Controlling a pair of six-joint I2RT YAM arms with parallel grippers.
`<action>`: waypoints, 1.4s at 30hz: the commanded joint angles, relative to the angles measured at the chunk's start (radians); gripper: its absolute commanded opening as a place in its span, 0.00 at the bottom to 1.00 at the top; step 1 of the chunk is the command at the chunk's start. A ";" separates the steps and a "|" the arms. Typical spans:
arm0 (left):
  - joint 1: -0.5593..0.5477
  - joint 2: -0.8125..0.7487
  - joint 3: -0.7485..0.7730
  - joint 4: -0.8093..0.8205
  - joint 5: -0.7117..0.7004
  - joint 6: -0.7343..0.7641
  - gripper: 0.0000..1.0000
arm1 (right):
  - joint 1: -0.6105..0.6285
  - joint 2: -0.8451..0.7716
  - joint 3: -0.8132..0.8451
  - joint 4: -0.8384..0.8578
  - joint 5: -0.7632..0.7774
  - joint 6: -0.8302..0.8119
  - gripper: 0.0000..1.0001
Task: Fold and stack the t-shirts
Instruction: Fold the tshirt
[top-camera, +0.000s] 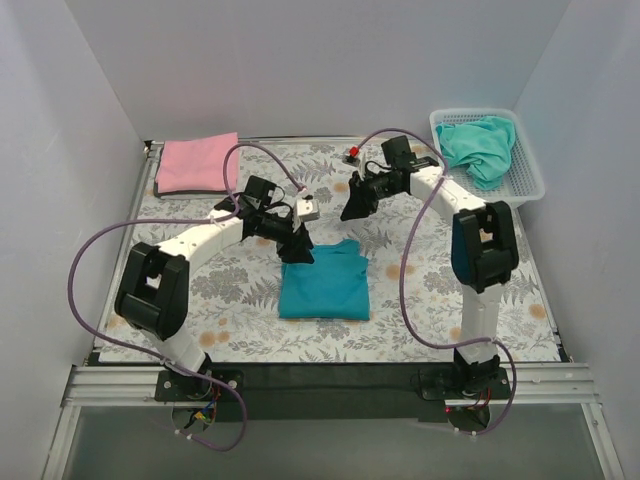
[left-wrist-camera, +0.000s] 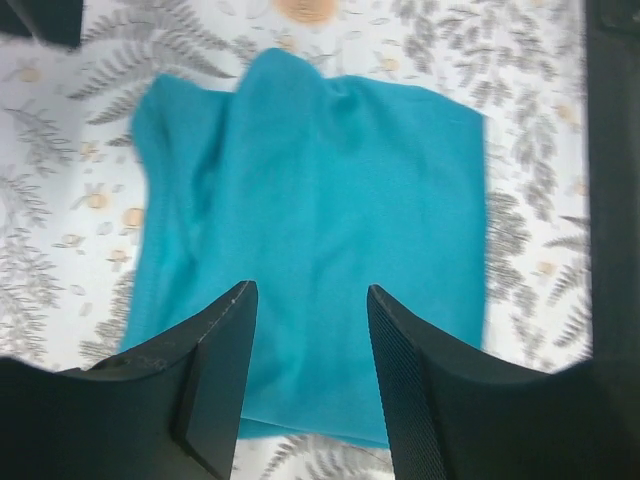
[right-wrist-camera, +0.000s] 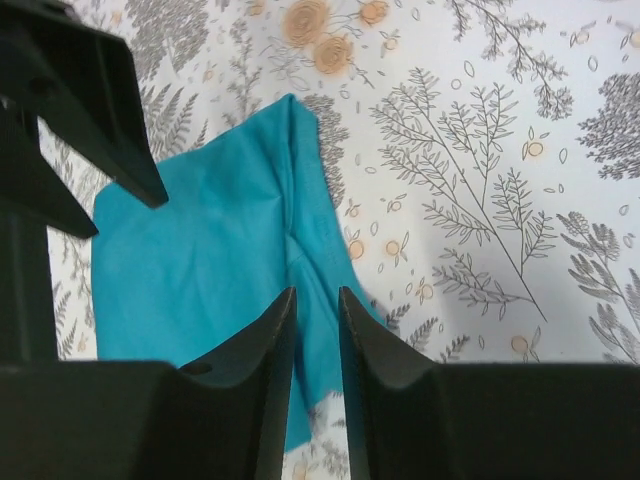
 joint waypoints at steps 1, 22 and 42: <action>0.004 0.061 0.040 0.184 -0.055 -0.072 0.44 | 0.011 0.120 0.109 0.037 -0.055 0.117 0.26; -0.033 0.258 0.100 0.256 -0.032 0.048 0.39 | 0.055 0.283 0.011 0.077 0.019 0.069 0.31; -0.054 0.262 0.084 0.169 -0.016 0.104 0.03 | 0.061 0.266 -0.093 0.077 0.062 0.035 0.30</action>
